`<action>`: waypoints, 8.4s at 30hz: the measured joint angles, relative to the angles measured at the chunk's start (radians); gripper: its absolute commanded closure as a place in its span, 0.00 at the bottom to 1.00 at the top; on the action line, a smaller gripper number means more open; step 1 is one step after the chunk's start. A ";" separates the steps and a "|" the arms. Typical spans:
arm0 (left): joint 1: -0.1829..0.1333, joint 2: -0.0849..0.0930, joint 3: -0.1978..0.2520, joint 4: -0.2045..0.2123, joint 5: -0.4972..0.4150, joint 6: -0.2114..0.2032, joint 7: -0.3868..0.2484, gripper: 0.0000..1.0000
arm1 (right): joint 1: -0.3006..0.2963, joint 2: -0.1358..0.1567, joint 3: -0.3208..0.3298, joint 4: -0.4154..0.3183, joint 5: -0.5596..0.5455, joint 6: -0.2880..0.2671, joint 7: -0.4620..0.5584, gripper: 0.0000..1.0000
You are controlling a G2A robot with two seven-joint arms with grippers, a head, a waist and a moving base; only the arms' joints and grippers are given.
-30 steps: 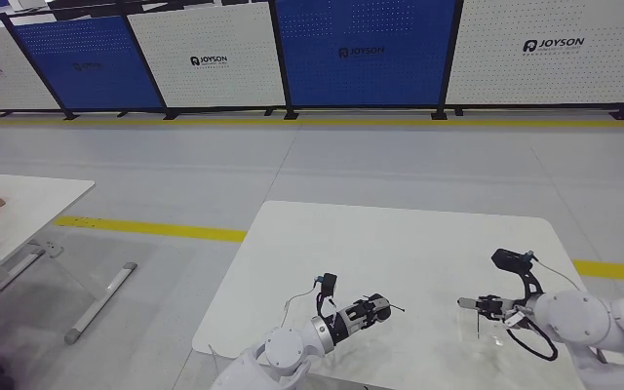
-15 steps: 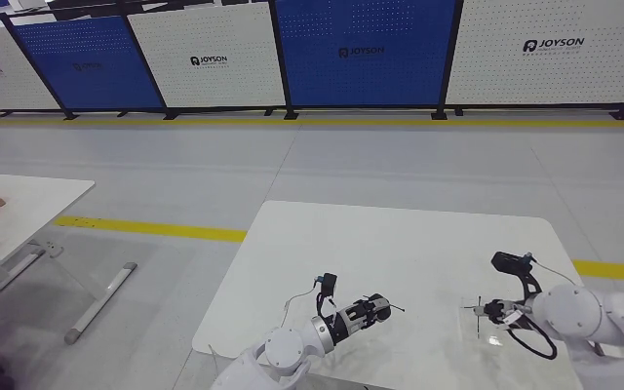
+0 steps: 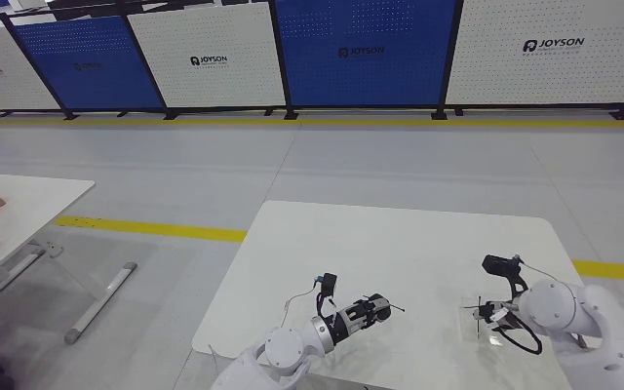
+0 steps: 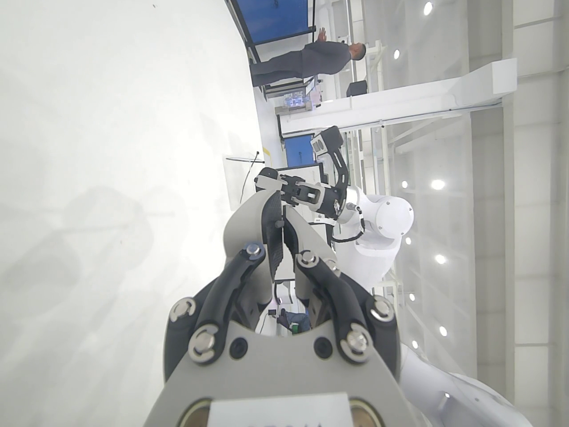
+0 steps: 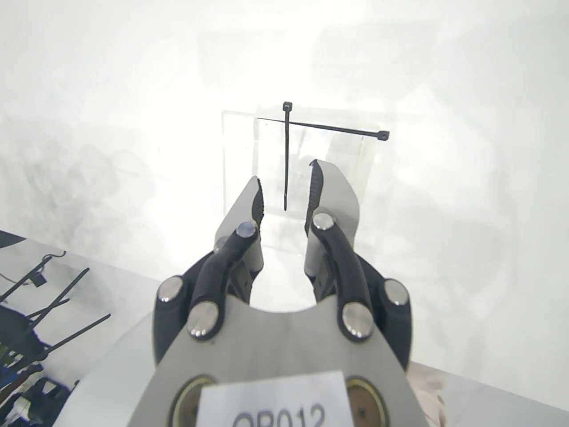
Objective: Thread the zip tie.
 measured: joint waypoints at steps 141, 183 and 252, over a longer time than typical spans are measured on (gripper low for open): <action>0.000 0.000 0.000 0.000 0.000 0.000 0.000 1.00 | -0.649 -0.063 0.348 -0.425 0.270 -0.156 -1.080 1.00; -0.005 0.003 0.040 -0.085 0.258 0.061 0.123 1.00 | -0.712 -0.083 0.315 -0.424 0.291 -0.191 -1.343 1.00; 0.009 -0.001 0.066 -0.136 0.341 0.043 0.224 1.00 | -0.703 -0.102 0.295 -0.299 0.560 -0.468 -1.217 1.00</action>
